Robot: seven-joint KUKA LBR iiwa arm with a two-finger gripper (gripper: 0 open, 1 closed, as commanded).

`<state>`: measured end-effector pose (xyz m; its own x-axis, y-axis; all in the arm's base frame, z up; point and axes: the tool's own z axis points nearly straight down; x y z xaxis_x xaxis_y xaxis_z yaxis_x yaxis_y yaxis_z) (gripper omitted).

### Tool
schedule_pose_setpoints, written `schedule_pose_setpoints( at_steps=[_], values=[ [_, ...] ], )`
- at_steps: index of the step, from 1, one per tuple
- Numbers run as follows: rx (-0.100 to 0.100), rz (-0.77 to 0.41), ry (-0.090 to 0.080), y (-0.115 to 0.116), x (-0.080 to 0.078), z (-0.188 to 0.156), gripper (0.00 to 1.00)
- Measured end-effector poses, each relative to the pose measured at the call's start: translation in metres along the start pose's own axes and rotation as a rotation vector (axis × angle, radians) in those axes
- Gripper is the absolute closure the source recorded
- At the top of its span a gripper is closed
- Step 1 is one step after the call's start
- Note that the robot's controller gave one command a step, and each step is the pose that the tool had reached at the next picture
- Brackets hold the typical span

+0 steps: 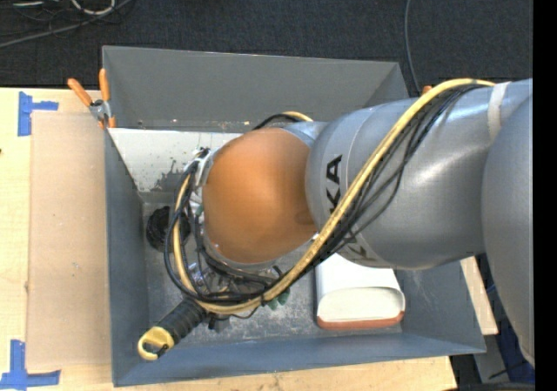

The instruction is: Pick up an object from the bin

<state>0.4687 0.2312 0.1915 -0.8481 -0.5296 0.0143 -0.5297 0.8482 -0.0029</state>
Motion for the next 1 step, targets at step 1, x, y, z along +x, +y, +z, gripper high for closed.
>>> schedule_pose_setpoints(
  at_steps=[1],
  values=[
    [-0.002,0.002,0.014,-0.0002,0.0028,0.0258,1.00]
  ],
)
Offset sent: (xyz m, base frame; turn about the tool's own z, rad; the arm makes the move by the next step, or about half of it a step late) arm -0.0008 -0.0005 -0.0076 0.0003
